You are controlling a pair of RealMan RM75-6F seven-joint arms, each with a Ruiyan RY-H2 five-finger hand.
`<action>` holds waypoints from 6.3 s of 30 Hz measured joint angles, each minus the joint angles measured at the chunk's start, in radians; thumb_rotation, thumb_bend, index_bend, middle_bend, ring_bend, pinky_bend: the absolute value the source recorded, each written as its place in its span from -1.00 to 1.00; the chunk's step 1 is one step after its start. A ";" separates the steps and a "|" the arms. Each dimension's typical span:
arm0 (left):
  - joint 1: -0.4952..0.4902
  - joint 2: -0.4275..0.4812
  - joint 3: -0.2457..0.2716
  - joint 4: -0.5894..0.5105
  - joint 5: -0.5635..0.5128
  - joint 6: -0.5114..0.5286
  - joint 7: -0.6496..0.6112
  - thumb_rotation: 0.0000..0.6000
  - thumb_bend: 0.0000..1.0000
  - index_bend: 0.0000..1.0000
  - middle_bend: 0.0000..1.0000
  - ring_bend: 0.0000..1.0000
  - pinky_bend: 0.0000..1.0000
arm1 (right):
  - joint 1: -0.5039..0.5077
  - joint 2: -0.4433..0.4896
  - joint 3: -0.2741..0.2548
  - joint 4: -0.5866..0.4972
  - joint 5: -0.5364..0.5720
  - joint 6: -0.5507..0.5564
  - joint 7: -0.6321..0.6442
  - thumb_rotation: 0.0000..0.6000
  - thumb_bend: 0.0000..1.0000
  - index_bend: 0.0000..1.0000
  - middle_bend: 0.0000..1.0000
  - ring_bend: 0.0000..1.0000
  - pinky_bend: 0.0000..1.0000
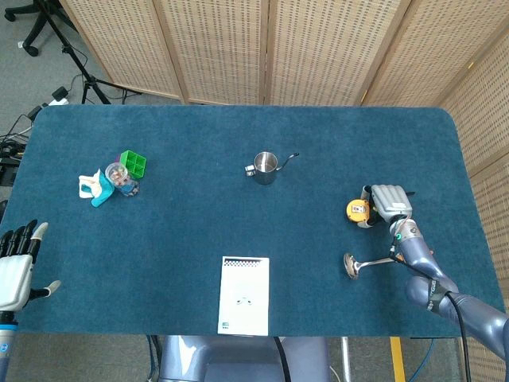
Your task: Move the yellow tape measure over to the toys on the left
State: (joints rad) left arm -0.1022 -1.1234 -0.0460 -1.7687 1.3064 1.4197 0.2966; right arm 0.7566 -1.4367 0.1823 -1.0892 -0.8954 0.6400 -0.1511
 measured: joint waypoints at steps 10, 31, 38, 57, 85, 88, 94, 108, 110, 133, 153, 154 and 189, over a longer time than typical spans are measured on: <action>0.001 0.009 0.001 -0.004 0.001 -0.005 -0.016 1.00 -1.00 -1.00 -1.00 -1.00 -1.00 | 0.030 0.064 0.021 -0.178 0.066 0.072 -0.113 1.00 -0.71 0.41 0.06 -0.01 0.10; 0.012 0.032 0.014 -0.042 0.045 0.016 -0.032 1.00 -1.00 -1.00 -1.00 -1.00 -1.00 | 0.271 0.027 0.080 -0.477 0.303 0.232 -0.432 1.00 -0.71 0.41 0.06 -0.01 0.10; 0.014 0.041 0.013 -0.043 0.050 0.019 -0.050 1.00 -1.00 -1.00 -1.00 -1.00 -1.00 | 0.354 -0.046 0.093 -0.485 0.367 0.253 -0.488 1.00 -0.71 0.41 0.06 -0.01 0.10; 0.012 0.048 0.015 -0.046 0.039 0.001 -0.052 1.00 -1.00 -1.00 -1.00 -1.00 -1.00 | 0.474 -0.215 0.129 -0.344 0.441 0.249 -0.484 1.00 -0.69 0.41 0.04 -0.01 0.10; 0.009 0.044 0.018 -0.046 0.038 -0.007 -0.043 1.00 -1.00 -1.00 -1.00 -1.00 -1.00 | 0.459 -0.202 0.107 -0.310 0.319 0.068 -0.263 1.00 -0.99 -0.75 -1.00 -1.00 -0.83; 0.009 0.045 0.017 -0.045 0.039 -0.006 -0.049 1.00 -1.00 -1.00 -1.00 -1.00 -1.00 | 0.449 -0.181 0.091 -0.332 0.305 0.098 -0.273 1.00 -0.94 -0.75 -1.00 -1.00 -0.84; 0.009 0.047 0.019 -0.045 0.043 -0.008 -0.056 1.00 -1.00 -1.00 -1.00 -1.00 -1.00 | 0.360 -0.080 0.041 -0.459 0.205 0.221 -0.270 1.00 -0.90 -0.75 -1.00 -1.00 -0.85; 0.008 0.036 0.026 -0.053 0.057 -0.004 -0.018 1.00 -1.00 -1.00 -1.00 -1.00 -1.00 | -0.034 0.120 -0.171 -0.582 -0.219 0.627 -0.087 1.00 -0.99 -0.75 -1.00 -1.00 -1.00; 0.007 0.030 0.028 -0.053 0.057 -0.005 -0.011 1.00 -1.00 -1.00 -1.00 -1.00 -1.00 | -0.092 0.133 -0.204 -0.565 -0.255 0.675 -0.046 1.00 -1.00 -0.82 -1.00 -1.00 -1.00; -0.208 0.107 -0.091 -0.130 -0.034 -0.264 -0.004 1.00 -1.00 -1.00 -1.00 -1.00 -1.00 | -0.439 0.186 -0.225 -0.330 -0.438 0.868 0.269 1.00 -1.00 -0.88 -1.00 -1.00 -1.00; -0.688 0.025 -0.194 -0.086 -0.534 -0.663 0.218 1.00 -1.00 -1.00 -1.00 -1.00 -1.00 | -0.493 0.227 -0.143 -0.315 -0.455 0.845 0.390 1.00 -1.00 -0.88 -1.00 -1.00 -1.00; -0.715 0.012 -0.191 -0.075 -0.574 -0.673 0.227 1.00 -1.00 -1.00 -1.00 -1.00 -1.00 | -0.497 0.230 -0.139 -0.314 -0.456 0.843 0.401 1.00 -1.00 -0.88 -1.00 -1.00 -1.00; -1.281 -0.425 -0.090 0.259 -1.277 -0.626 0.412 1.00 -0.94 -0.99 -1.00 -1.00 -1.00 | -0.607 0.299 -0.028 -0.308 -0.457 0.873 0.598 1.00 -1.00 -0.88 -1.00 -1.00 -1.00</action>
State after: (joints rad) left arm -1.3835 -1.5484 -0.1363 -1.5093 0.0290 0.7936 0.7089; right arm 0.1494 -1.1375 0.1538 -1.3971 -1.3527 1.5128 0.4471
